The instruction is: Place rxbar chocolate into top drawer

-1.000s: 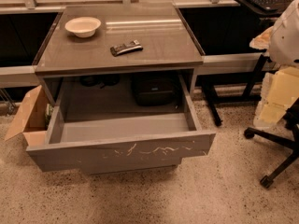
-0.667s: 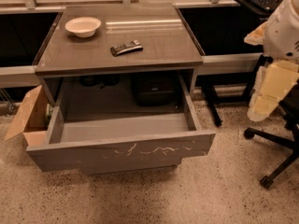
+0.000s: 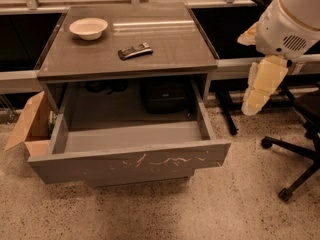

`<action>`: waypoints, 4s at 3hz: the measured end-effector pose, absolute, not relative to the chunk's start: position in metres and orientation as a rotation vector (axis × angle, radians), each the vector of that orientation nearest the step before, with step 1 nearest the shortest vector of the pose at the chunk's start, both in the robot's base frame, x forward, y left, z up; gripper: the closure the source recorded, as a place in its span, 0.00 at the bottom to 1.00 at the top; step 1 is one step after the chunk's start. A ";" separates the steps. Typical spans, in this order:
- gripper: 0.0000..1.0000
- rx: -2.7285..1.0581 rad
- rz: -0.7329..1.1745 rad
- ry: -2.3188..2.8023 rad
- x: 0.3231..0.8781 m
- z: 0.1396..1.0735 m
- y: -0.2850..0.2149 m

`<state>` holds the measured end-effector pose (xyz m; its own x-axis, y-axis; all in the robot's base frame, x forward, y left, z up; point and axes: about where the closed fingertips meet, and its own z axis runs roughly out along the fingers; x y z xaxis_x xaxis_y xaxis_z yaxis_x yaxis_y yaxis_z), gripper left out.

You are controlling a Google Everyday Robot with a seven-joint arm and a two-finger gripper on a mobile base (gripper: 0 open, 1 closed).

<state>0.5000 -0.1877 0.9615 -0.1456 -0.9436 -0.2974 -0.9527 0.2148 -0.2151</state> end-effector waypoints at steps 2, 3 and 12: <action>0.00 -1.775 0.100 2.057 0.521 0.953 -0.162; 0.00 -1.761 0.145 1.966 0.550 0.952 -0.142; 0.00 -1.486 0.471 1.624 0.803 0.899 0.006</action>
Offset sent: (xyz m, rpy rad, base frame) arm 0.0153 0.0185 -0.0054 0.0409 -0.0059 0.0372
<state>0.8031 0.0063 0.8986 0.0806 -0.6132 -0.7858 -0.9384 0.2192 -0.2673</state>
